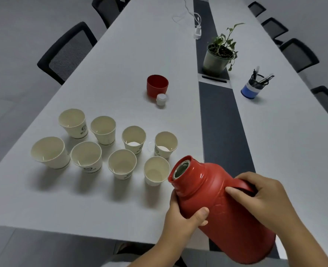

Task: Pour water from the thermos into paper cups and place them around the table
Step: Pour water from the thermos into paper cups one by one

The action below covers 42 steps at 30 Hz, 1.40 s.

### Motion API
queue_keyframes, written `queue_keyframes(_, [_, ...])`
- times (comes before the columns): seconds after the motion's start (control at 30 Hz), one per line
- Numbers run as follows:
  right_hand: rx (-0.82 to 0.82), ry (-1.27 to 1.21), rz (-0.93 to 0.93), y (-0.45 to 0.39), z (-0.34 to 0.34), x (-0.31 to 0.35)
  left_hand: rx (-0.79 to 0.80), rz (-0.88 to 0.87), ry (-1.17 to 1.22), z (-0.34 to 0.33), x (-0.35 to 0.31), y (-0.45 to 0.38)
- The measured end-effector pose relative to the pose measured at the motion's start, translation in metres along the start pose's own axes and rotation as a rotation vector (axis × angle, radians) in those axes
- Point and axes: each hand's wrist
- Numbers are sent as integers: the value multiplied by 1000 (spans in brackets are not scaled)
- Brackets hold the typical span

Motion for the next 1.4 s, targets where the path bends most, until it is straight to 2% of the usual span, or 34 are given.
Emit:
queue_keyframes(0.73, [218, 219, -50, -30, -15, 39, -11, 15, 174, 19, 5, -5])
queue_keyframes(1.4, [291, 364, -85, -49, -14, 58, 2, 108, 308, 16, 15, -12])
Point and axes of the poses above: each hand's wrist, its own y-axis away from the middle knuckle, its own z-axis out of the back of the hand, x = y × z, and after that the axes turned 1 degree about x, right-handed
